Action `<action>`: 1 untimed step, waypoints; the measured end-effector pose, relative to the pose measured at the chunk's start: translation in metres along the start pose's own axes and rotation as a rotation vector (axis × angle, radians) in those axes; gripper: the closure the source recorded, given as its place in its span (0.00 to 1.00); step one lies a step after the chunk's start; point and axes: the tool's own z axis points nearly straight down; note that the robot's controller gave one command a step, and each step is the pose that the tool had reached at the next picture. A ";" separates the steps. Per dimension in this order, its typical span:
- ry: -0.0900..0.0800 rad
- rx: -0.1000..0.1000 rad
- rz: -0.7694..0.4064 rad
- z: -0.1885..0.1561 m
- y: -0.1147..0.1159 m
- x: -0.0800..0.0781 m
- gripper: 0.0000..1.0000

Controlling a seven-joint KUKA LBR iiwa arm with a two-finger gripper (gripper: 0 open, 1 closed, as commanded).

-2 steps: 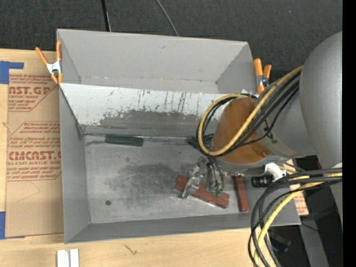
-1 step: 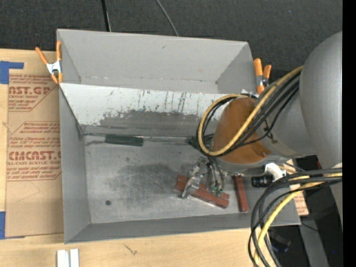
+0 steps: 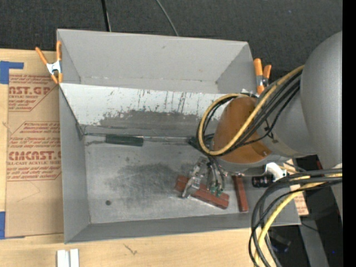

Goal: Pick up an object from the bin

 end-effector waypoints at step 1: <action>0.020 0.009 -0.001 -0.017 -0.002 0.004 1.00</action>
Offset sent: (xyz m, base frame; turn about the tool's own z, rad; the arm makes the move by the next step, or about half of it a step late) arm 0.0000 -0.0001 0.0031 -0.0001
